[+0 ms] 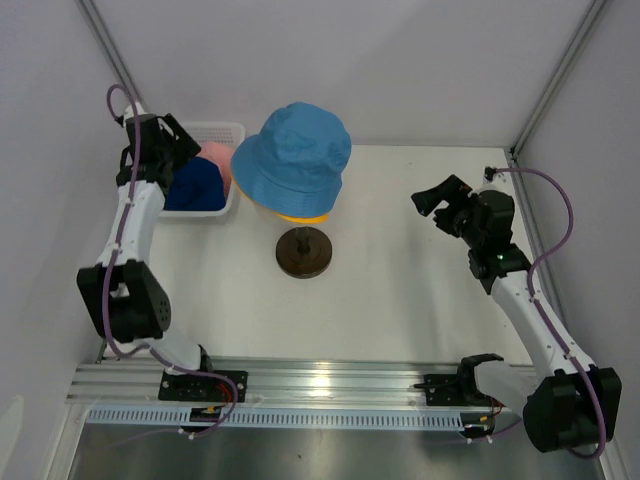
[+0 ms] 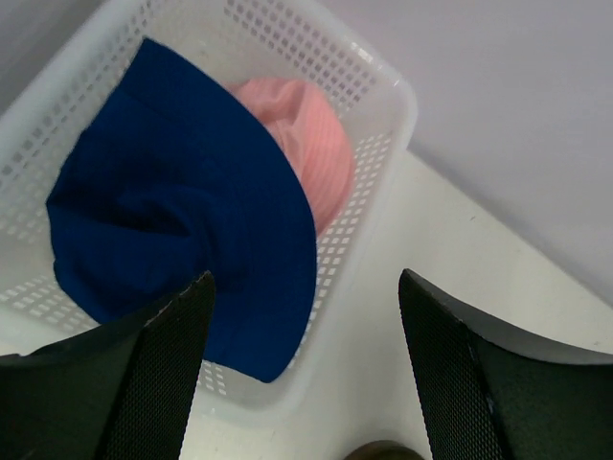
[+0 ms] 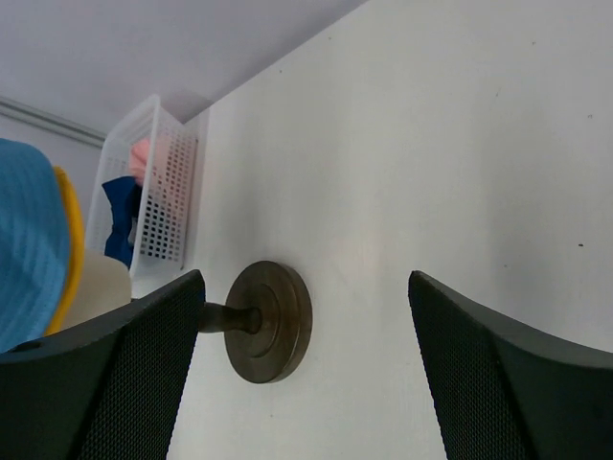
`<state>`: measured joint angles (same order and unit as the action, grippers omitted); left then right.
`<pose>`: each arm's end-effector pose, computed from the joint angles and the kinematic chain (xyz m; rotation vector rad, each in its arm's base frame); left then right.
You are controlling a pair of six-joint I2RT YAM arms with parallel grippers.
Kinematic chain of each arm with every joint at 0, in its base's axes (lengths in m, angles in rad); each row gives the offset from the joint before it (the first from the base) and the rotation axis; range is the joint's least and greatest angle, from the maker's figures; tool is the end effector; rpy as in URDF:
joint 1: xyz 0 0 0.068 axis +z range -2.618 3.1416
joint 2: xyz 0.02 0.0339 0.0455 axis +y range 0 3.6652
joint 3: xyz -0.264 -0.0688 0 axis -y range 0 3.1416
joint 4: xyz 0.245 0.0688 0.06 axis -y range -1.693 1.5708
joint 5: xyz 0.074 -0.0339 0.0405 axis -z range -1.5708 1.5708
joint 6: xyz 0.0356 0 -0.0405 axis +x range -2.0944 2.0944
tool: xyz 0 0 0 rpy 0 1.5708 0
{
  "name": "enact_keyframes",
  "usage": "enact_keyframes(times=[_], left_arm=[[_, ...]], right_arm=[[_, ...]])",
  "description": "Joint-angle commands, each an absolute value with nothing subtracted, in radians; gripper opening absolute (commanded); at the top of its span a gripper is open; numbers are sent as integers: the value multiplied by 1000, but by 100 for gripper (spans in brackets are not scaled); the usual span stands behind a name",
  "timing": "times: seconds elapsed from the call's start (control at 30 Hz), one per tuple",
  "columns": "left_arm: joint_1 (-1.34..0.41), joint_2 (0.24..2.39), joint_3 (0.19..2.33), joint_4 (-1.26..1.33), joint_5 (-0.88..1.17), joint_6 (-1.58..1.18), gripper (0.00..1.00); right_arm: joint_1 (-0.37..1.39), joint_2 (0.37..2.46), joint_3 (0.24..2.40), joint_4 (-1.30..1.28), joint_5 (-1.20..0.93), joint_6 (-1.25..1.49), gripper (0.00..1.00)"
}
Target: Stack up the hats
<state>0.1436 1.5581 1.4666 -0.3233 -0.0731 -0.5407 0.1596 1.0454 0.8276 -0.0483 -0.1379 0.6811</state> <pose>0.3622 0.0550 0.3707 -0.7119 1.8574 -0.1846 0.2413 0.0438 0.3188 0.3913 1.8539 0.7091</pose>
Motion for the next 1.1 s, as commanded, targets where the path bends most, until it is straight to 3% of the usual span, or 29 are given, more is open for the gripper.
enact_keyframes(times=[0.0, 0.17, 0.37, 0.83, 1.07], left_arm=[[152, 1717, 1555, -383, -8, -433, 80], [132, 1853, 1660, -425, 5, -353, 79], [156, 1922, 1707, -488, -164, -325, 80], [227, 1985, 1692, -463, -104, -341, 82], [232, 2054, 1704, -471, -78, -365, 69]], right_arm=[[152, 1089, 879, -28, -147, 664, 90], [146, 1195, 923, -21, -158, 657, 90], [138, 1275, 954, -12, -179, 652, 89], [86, 1359, 969, 89, -219, 699, 90], [77, 1371, 983, 133, -176, 733, 89]])
